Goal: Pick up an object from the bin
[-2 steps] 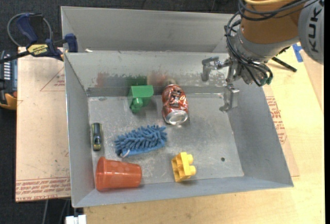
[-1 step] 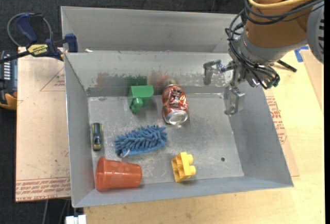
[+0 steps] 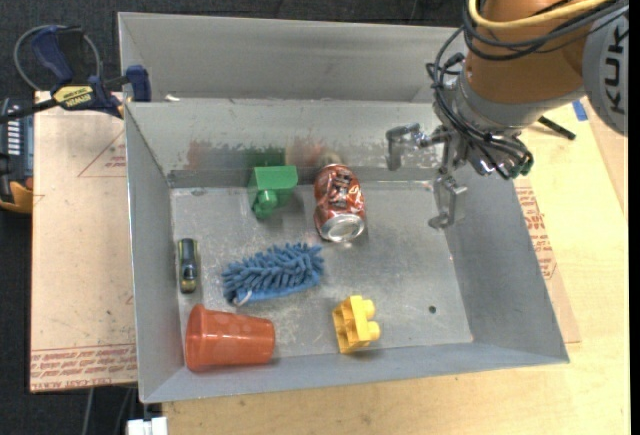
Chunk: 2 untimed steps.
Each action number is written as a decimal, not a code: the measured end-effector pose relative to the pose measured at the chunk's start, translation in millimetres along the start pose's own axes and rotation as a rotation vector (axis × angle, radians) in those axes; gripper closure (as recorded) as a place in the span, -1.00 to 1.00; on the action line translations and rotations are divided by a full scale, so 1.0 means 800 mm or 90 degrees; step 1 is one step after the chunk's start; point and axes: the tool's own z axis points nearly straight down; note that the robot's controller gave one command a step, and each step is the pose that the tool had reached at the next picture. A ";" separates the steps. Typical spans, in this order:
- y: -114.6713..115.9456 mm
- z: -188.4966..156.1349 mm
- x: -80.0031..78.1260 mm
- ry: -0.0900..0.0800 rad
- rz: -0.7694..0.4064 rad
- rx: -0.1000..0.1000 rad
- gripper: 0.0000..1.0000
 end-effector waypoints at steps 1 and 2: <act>-0.004 0.036 0.011 0.005 -0.058 -0.004 -1.00; 0.025 0.056 0.004 0.002 -0.249 -0.005 1.00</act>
Offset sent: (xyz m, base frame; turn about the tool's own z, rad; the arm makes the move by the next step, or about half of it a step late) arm -0.0098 0.0159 -0.0451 -0.3938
